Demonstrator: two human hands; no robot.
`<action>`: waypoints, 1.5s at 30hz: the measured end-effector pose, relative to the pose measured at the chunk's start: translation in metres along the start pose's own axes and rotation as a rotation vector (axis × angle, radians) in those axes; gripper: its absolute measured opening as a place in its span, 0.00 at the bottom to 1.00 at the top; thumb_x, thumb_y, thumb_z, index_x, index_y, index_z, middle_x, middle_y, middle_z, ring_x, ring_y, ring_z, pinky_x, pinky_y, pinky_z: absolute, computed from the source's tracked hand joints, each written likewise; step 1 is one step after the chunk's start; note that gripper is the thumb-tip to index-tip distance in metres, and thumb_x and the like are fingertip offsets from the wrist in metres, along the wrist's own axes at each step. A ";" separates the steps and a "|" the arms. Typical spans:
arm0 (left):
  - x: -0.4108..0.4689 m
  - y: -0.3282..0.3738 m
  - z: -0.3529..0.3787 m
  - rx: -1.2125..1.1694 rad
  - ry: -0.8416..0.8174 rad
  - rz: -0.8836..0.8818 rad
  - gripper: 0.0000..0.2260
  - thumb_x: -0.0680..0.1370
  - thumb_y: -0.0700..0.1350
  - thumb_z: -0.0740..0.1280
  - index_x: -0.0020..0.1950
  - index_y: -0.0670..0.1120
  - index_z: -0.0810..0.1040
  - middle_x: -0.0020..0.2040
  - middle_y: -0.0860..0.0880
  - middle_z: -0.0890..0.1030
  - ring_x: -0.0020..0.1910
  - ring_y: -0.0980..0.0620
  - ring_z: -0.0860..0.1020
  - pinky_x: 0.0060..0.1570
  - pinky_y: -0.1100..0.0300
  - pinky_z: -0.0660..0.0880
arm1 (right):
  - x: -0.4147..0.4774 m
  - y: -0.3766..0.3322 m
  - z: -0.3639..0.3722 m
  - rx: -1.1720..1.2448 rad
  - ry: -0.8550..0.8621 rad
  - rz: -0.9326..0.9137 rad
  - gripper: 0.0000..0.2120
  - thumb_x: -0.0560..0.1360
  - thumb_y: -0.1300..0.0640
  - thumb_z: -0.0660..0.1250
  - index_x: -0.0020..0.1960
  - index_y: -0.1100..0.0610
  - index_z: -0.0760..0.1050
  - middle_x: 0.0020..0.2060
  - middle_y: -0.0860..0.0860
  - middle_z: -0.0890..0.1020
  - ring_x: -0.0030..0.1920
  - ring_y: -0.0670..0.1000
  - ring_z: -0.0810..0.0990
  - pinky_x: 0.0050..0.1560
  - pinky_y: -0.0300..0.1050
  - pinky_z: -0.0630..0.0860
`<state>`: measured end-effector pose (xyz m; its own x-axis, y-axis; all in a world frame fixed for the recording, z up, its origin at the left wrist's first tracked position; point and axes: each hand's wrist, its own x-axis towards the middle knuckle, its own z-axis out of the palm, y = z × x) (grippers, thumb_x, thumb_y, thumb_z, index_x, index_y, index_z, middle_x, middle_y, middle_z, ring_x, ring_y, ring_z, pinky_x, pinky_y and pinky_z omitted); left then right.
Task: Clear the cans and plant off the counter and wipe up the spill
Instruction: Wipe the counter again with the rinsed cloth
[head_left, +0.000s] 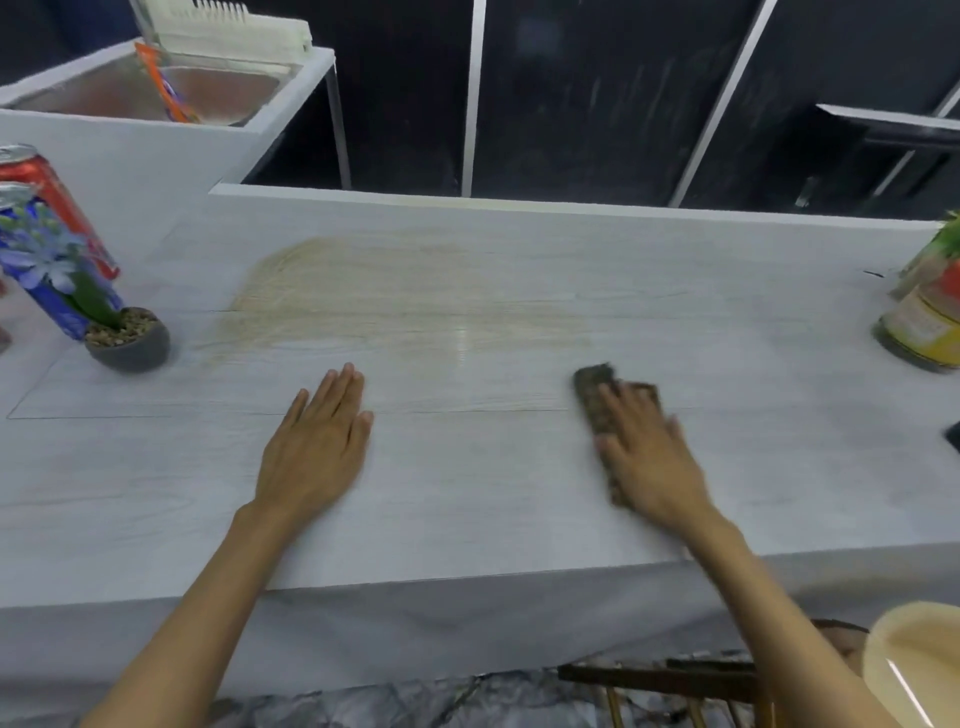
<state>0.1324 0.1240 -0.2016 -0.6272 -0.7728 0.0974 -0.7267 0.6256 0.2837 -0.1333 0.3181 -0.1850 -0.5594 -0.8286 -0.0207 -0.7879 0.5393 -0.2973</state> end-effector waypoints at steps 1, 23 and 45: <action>0.000 0.001 0.000 -0.006 0.004 -0.007 0.24 0.81 0.51 0.43 0.76 0.47 0.46 0.77 0.53 0.46 0.75 0.59 0.45 0.73 0.61 0.40 | 0.021 0.008 -0.005 -0.006 0.008 0.098 0.28 0.79 0.45 0.45 0.77 0.50 0.45 0.77 0.49 0.47 0.77 0.50 0.44 0.75 0.54 0.42; 0.054 0.000 -0.001 -0.074 -0.053 -0.098 0.23 0.81 0.48 0.45 0.76 0.45 0.47 0.78 0.51 0.47 0.76 0.56 0.45 0.74 0.57 0.40 | 0.151 -0.075 0.019 0.002 0.039 0.043 0.35 0.74 0.43 0.36 0.77 0.57 0.50 0.77 0.55 0.52 0.76 0.57 0.51 0.76 0.54 0.45; 0.090 0.000 0.008 -0.036 0.106 -0.332 0.22 0.81 0.48 0.46 0.76 0.47 0.50 0.77 0.53 0.49 0.75 0.59 0.46 0.74 0.59 0.41 | 0.158 -0.092 0.029 0.032 -0.255 -0.861 0.28 0.77 0.41 0.41 0.75 0.43 0.42 0.76 0.42 0.43 0.75 0.42 0.38 0.74 0.44 0.34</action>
<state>0.0739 0.0557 -0.2006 -0.3244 -0.9414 0.0918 -0.8746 0.3355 0.3501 -0.1415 0.1326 -0.1889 0.2987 -0.9543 0.0113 -0.8983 -0.2851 -0.3343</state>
